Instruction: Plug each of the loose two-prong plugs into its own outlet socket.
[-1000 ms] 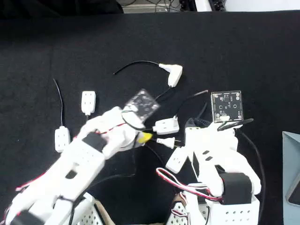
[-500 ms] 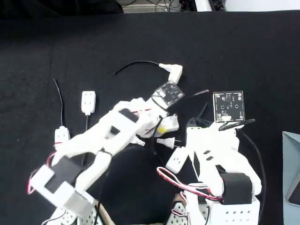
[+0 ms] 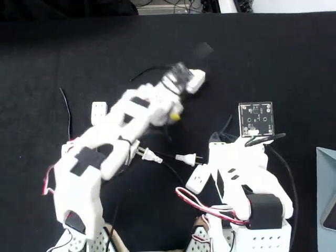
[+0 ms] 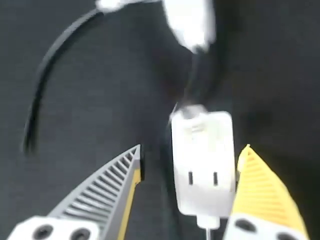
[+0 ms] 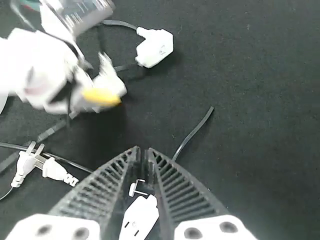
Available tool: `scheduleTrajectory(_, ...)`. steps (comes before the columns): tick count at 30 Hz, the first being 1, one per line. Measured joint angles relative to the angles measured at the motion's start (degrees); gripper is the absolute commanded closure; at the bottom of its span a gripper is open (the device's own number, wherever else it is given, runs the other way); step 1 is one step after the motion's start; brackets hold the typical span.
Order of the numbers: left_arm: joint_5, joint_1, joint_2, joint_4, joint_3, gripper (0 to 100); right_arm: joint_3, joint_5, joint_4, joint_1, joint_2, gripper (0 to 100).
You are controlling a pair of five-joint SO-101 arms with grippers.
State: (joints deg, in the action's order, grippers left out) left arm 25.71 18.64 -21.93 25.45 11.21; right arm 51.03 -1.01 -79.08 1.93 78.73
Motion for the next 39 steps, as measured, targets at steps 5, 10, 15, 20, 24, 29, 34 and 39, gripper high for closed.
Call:
scheduleTrajectory(5,-0.09,-6.07,-1.41,0.00,-7.12,70,0.00,0.00,0.00,0.00,0.09,98.3)
scheduleTrajectory(10,0.09,-7.30,-1.23,7.65,-10.37,70,0.00,0.00,0.00,0.00,0.09,98.3)
scheduleTrajectory(15,0.00,-7.12,3.78,12.84,-10.29,70,0.00,0.00,0.00,0.00,0.09,98.3)
scheduleTrajectory(20,-3.87,-7.12,16.79,14.24,-2.29,70,0.00,0.00,0.00,0.00,0.09,98.3)
scheduleTrajectory(24,-7.65,-7.91,31.38,14.24,7.56,70,0.00,0.00,0.00,0.00,0.00,98.2)
scheduleTrajectory(29,-13.36,-12.84,50.20,14.24,20.57,70,0.00,5.10,0.00,0.09,0.00,90.4)
scheduleTrajectory(34,-17.58,-21.01,66.46,18.11,33.41,70,0.44,8.09,-1.05,0.09,-1.41,85.1)
scheduleTrajectory(39,-18.90,-29.80,79.74,22.77,43.78,70,0.44,11.34,-1.05,4.57,-10.20,87.5)
